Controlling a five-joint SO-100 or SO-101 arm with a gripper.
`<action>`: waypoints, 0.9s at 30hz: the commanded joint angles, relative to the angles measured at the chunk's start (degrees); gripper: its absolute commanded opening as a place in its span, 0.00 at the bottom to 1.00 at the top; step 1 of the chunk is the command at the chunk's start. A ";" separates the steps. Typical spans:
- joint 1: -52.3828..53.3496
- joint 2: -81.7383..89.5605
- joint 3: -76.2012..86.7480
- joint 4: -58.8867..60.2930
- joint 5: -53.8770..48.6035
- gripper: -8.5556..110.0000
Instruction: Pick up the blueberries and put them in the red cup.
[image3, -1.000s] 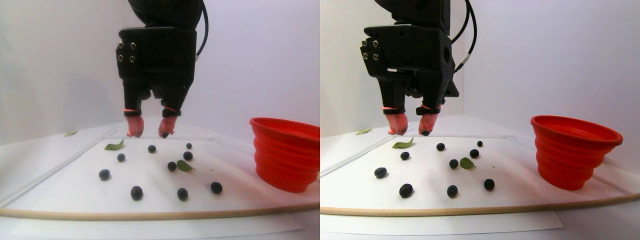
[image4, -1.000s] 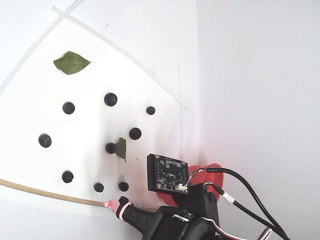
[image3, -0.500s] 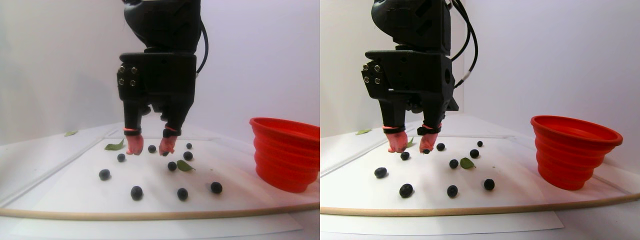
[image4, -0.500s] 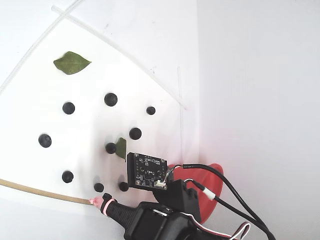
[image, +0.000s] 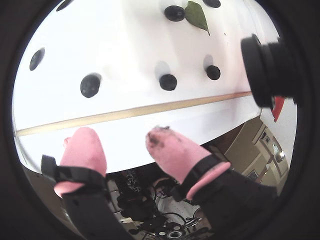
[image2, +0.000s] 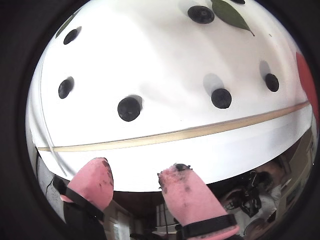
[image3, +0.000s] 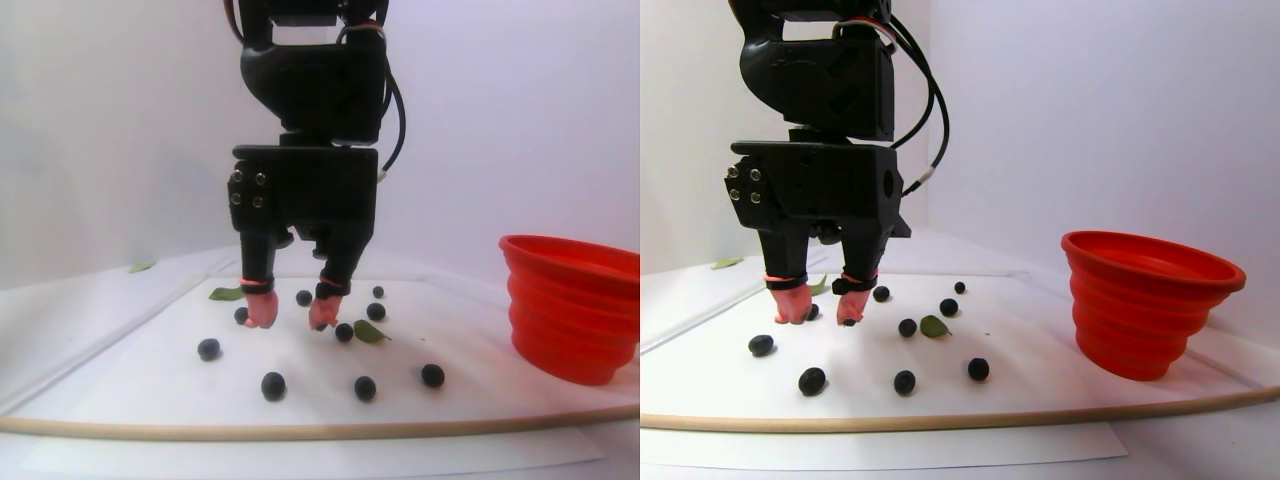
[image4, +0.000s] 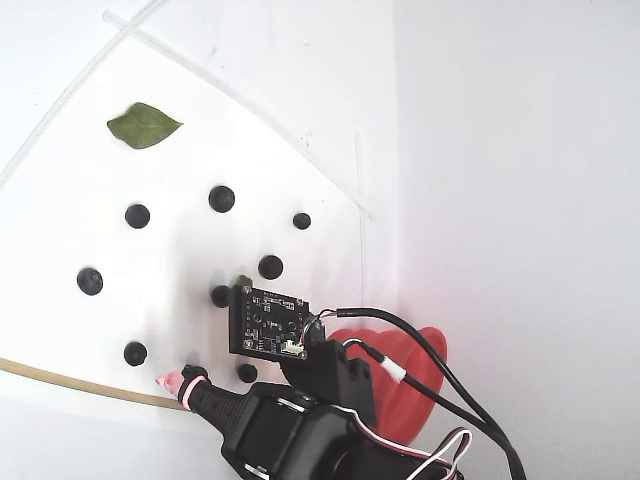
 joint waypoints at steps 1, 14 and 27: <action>-0.53 -0.35 -2.37 -1.05 0.26 0.23; -1.32 -6.77 -5.10 -4.75 0.88 0.24; -3.60 -10.55 -6.86 -6.68 2.37 0.24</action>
